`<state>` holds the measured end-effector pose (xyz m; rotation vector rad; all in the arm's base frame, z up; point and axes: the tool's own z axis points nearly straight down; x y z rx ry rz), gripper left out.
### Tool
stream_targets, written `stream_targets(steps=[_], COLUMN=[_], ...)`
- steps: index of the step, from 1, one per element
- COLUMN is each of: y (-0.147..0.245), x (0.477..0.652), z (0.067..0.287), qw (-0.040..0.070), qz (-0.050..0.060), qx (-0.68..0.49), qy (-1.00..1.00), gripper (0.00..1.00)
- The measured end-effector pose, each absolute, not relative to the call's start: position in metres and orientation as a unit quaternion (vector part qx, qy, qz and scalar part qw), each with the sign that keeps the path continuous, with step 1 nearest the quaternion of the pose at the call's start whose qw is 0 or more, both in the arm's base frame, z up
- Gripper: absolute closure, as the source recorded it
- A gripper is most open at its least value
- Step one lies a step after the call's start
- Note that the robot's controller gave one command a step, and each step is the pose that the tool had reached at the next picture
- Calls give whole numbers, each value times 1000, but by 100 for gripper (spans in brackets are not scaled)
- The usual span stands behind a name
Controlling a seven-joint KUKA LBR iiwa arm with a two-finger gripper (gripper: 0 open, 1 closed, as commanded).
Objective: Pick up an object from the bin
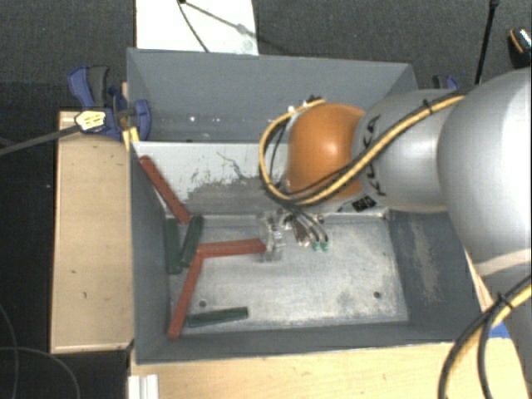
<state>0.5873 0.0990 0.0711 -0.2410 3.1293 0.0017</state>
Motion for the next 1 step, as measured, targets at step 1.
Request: stream_targets(steps=[1], y=[82], x=[570], z=[208], qw=[5], qz=[0], qx=[-170], qy=[985], gripper=[100])
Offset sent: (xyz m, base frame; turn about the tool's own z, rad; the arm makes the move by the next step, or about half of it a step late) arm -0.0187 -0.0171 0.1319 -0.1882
